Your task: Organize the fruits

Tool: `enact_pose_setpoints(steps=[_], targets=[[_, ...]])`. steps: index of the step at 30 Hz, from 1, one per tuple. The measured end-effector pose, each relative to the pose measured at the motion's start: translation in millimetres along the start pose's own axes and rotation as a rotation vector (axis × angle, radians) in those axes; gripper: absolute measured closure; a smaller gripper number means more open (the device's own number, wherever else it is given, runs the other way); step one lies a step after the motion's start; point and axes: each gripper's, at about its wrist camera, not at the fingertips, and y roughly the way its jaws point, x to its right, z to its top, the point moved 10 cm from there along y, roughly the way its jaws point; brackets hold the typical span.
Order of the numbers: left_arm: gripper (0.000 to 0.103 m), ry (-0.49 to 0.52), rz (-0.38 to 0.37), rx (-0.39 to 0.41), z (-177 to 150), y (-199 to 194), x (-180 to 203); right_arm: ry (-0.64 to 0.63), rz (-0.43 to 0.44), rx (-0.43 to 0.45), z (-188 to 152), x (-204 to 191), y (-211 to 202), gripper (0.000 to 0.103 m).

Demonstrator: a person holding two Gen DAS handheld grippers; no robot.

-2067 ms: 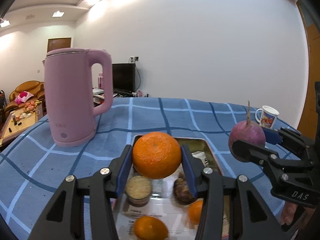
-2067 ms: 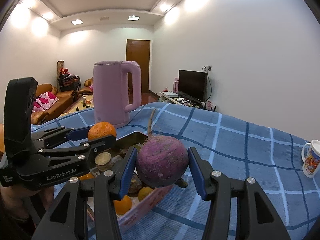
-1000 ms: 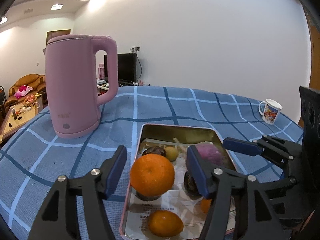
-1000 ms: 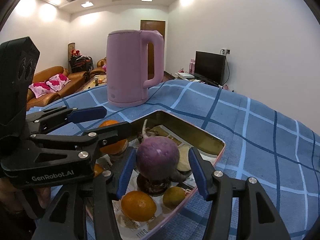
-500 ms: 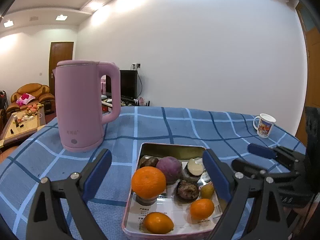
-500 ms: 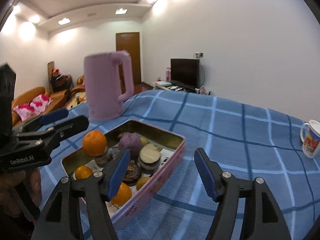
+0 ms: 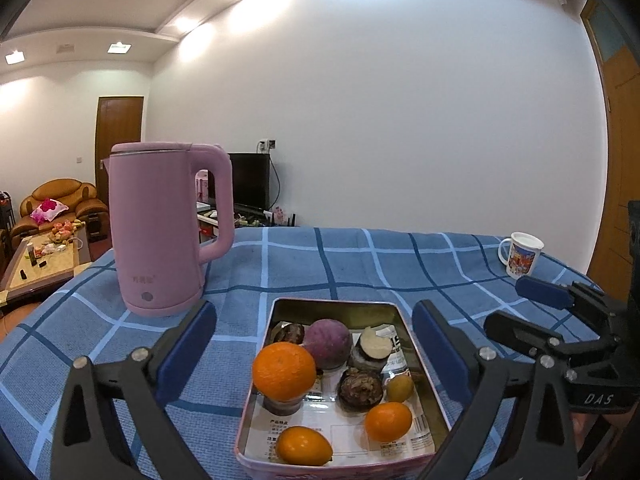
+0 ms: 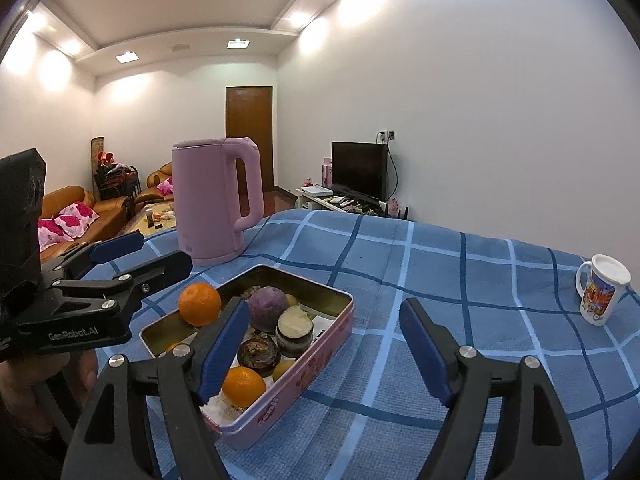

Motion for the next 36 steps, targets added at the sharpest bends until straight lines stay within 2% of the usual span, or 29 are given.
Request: enact_pose_setpoints(steps=[33, 36], targets=[[0.000, 0.033, 0.003, 0.012, 4.5, -6.2, 7.3, 0.023, -0.018, 0.028, 2.1, 10.9, -13.7, 0.024], [0.000, 0.041, 0.024, 0.032, 8.1, -9.5, 7.3, 0.023, -0.030, 0.041, 2.9, 13.1, -17.0, 0.024]])
